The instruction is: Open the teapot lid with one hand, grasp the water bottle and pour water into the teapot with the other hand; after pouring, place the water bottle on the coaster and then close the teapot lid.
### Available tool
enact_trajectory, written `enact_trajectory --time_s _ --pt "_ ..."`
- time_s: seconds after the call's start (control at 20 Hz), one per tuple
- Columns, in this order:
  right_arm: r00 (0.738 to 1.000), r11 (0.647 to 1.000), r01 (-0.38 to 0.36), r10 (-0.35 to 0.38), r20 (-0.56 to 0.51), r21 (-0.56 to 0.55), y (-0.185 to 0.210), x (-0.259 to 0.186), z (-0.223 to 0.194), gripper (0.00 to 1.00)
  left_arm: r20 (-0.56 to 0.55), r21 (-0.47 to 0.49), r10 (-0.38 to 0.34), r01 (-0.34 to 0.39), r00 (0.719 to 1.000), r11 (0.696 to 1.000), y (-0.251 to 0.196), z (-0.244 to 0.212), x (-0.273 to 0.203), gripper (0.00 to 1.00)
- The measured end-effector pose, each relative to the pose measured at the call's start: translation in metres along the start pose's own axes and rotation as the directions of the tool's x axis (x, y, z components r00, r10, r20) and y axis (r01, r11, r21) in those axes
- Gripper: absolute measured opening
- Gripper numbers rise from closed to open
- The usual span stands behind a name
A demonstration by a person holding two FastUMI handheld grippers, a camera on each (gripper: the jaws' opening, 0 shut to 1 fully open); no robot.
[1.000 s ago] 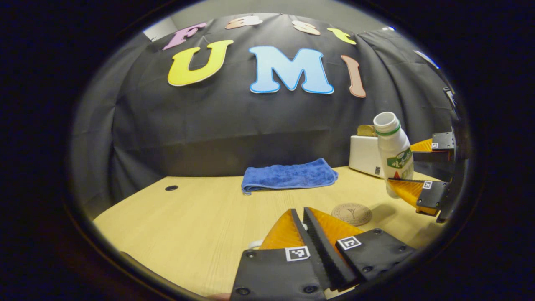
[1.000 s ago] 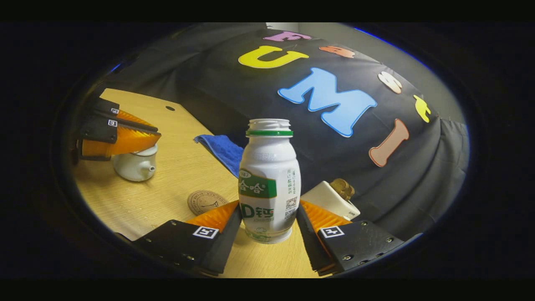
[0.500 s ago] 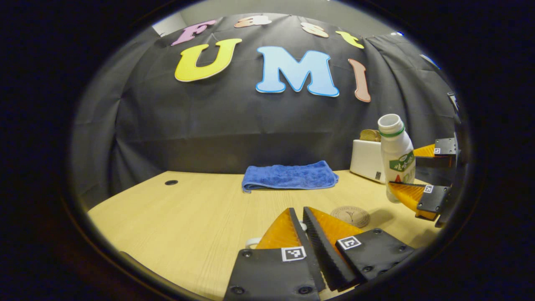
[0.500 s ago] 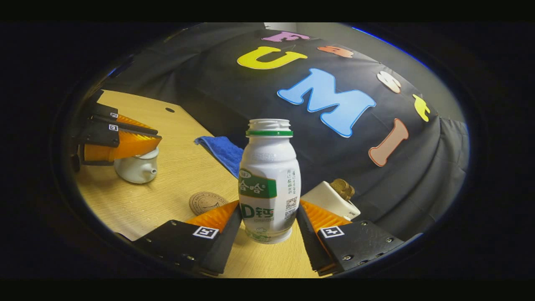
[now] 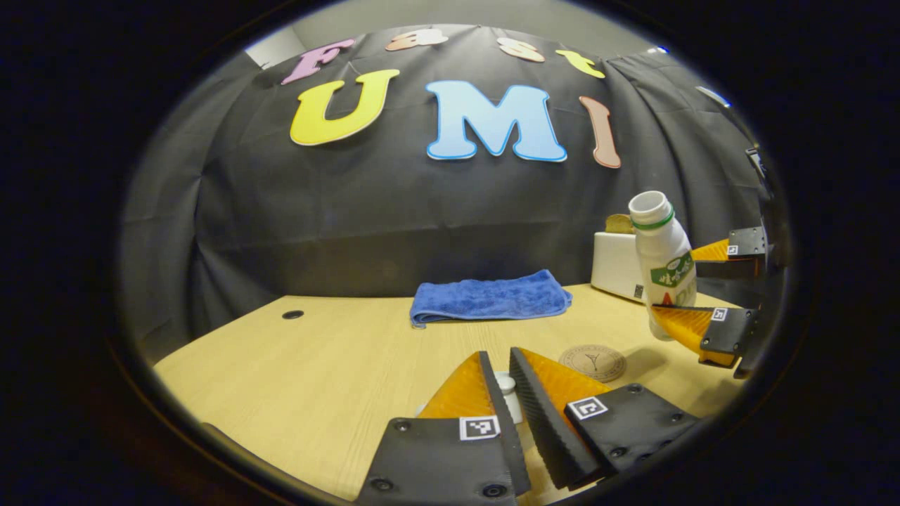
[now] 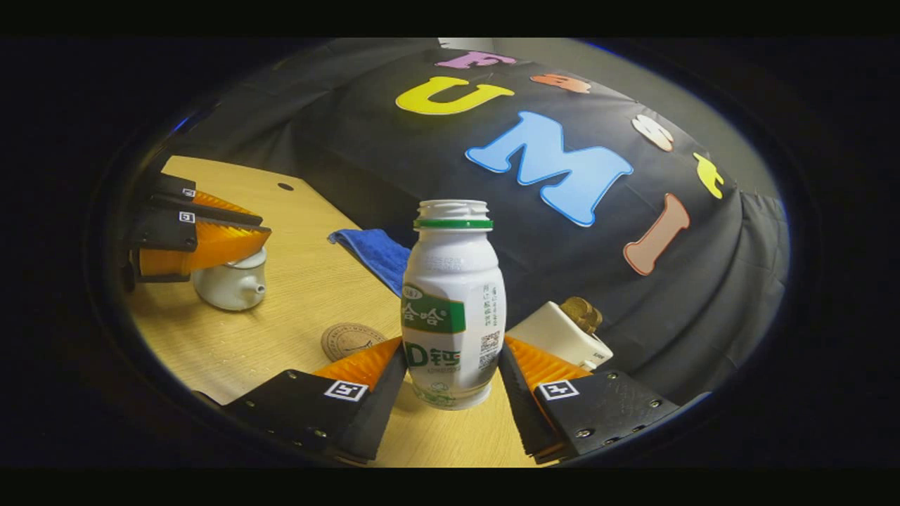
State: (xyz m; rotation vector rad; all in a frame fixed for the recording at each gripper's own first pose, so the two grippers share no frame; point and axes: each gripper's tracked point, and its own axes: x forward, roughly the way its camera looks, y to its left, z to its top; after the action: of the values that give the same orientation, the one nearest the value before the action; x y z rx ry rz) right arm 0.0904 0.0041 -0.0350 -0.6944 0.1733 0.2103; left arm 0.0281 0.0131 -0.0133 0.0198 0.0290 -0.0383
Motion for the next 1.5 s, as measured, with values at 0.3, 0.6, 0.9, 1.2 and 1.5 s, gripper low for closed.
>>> enact_trajectory --time_s 0.3,0.6,0.9,1.2,1.5 --pt "0.999 0.995 -0.033 0.032 0.013 0.099 0.006 0.009 0.012 0.73 0.052 -0.020 0.014 -0.013 0.999 1.000 0.012 0.017 -0.012 0.22" --pt "0.996 0.962 -0.091 0.087 0.025 0.256 0.020 0.030 0.024 0.73 0.058 -0.039 0.034 -0.032 0.998 0.999 0.031 0.020 -0.021 0.22" --pt "0.987 0.875 -0.148 0.160 0.014 0.461 0.048 0.048 0.022 0.73 0.067 -0.040 0.045 -0.043 0.997 0.998 0.042 0.021 -0.028 0.00" --pt "0.987 0.834 -0.150 0.154 0.037 0.531 0.052 0.059 0.025 0.73 0.061 -0.044 0.053 -0.051 0.997 0.998 0.048 0.018 -0.029 0.00" --pt "0.983 0.793 -0.165 0.180 0.034 0.587 0.061 0.066 0.022 0.73 0.061 -0.046 0.056 -0.053 0.997 0.997 0.049 0.017 -0.029 0.00"
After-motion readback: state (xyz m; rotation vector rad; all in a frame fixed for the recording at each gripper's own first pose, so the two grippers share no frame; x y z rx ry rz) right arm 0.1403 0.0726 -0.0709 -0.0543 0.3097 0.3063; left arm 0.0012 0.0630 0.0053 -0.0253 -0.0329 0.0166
